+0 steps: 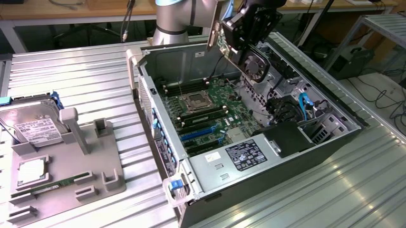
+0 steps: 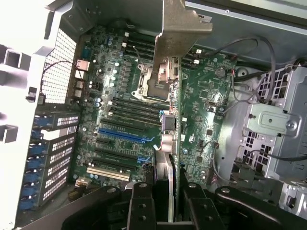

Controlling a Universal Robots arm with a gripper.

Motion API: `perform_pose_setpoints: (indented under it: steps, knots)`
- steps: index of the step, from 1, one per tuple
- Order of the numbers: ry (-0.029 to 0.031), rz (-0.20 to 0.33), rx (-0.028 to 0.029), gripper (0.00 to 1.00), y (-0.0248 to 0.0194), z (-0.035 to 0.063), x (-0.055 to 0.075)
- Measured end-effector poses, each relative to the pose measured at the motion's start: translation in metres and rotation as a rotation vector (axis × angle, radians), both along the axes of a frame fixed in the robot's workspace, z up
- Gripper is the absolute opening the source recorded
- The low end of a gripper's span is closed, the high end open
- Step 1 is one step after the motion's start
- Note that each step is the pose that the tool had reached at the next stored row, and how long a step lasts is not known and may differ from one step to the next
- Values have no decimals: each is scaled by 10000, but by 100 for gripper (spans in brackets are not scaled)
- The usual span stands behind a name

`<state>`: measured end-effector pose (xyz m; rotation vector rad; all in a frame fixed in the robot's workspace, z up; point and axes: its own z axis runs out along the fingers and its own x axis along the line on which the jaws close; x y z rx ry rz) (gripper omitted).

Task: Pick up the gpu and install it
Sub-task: 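Insert the gpu into the slot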

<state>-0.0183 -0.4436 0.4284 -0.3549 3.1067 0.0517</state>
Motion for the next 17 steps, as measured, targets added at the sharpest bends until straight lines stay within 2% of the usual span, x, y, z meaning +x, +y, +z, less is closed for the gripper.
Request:
perform_pose_setpoints:
  steps: [17]
  knots:
    - [0, 1042, -1, 28, -6, 0, -2]
